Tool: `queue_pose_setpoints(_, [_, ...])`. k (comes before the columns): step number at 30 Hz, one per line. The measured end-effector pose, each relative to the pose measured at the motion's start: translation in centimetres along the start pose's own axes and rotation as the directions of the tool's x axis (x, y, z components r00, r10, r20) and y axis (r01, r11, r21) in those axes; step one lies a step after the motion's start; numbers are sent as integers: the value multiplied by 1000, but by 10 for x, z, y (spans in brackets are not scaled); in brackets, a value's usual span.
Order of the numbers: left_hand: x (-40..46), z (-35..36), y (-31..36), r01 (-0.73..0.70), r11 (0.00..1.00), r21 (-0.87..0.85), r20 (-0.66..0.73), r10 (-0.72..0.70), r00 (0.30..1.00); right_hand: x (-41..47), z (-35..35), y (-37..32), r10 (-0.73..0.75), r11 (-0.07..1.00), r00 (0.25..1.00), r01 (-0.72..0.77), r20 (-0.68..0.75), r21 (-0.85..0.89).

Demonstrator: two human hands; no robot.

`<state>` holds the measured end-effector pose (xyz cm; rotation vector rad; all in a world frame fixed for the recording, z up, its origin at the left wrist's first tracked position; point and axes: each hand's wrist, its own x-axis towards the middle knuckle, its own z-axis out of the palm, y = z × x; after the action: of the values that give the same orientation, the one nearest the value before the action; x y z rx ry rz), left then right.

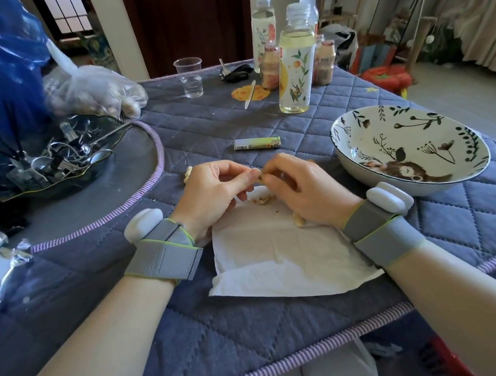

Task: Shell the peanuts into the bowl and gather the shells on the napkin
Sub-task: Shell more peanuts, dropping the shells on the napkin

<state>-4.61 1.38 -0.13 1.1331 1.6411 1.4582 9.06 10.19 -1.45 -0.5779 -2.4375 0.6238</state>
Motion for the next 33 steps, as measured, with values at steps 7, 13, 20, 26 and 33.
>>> queue_pose_setpoints(7, [1, -1, -4, 24, 999, 42, 39, -25, 999, -2, 2, -3, -37, 985, 997, 47, 67, -166])
queue_pose_setpoints(13, [1, -1, -5, 61, 998, 16, 44, -61, 997, -3, 0, -4, 1, 981, 995, 18, 96, -193])
queue_pose_setpoints(20, [-2, -2, 0, 24, 998, 53, 18, -25, 1000, -2, -1, 1, -10, 991, 999, 17, 51, -130])
queue_pose_setpoints(26, [-7, -6, 7, -139, 919, 369, 102, 109, 989, -12, -11, 1, 62, 996, 996, -58, 62, -63])
queue_pose_setpoints(33, [-14, -6, 14, -455, 587, 670, 363, 276, 890, -20, -15, 3, 60, 996, 994, -55, 87, -64])
